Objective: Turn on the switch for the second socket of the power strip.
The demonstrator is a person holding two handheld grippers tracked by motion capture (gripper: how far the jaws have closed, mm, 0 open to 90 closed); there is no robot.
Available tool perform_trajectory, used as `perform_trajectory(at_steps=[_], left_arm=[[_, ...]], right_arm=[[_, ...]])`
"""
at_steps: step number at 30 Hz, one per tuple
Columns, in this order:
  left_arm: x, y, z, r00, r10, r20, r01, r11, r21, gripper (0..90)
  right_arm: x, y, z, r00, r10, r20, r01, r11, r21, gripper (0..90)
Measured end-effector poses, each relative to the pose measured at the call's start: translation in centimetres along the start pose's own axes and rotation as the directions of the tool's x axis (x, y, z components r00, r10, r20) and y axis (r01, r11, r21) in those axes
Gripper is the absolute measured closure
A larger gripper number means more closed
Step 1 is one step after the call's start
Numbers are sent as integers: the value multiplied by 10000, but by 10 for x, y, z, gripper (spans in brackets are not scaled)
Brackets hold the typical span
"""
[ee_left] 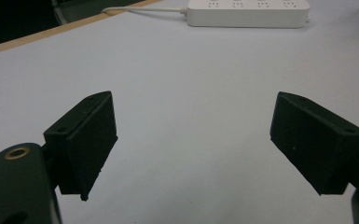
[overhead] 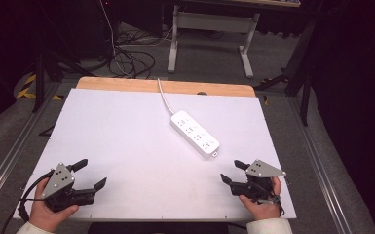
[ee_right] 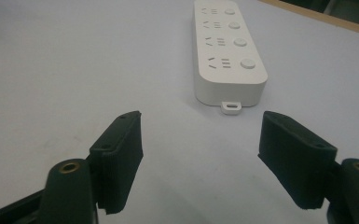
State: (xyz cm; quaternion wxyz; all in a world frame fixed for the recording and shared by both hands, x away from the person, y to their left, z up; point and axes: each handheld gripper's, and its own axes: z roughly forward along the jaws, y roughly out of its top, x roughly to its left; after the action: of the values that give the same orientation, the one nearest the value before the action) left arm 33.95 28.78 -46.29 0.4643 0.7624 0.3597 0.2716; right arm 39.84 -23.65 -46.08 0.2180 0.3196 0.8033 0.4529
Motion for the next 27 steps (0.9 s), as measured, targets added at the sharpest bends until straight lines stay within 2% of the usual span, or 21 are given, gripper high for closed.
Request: perform_trajectory(at_steps=[27], left_arm=[[1,0,-2,9999,-140,63,141,9999,-27,152]], right_arm=[[4,2,-2,9997,-226,-34,226,9997,-35,307]])
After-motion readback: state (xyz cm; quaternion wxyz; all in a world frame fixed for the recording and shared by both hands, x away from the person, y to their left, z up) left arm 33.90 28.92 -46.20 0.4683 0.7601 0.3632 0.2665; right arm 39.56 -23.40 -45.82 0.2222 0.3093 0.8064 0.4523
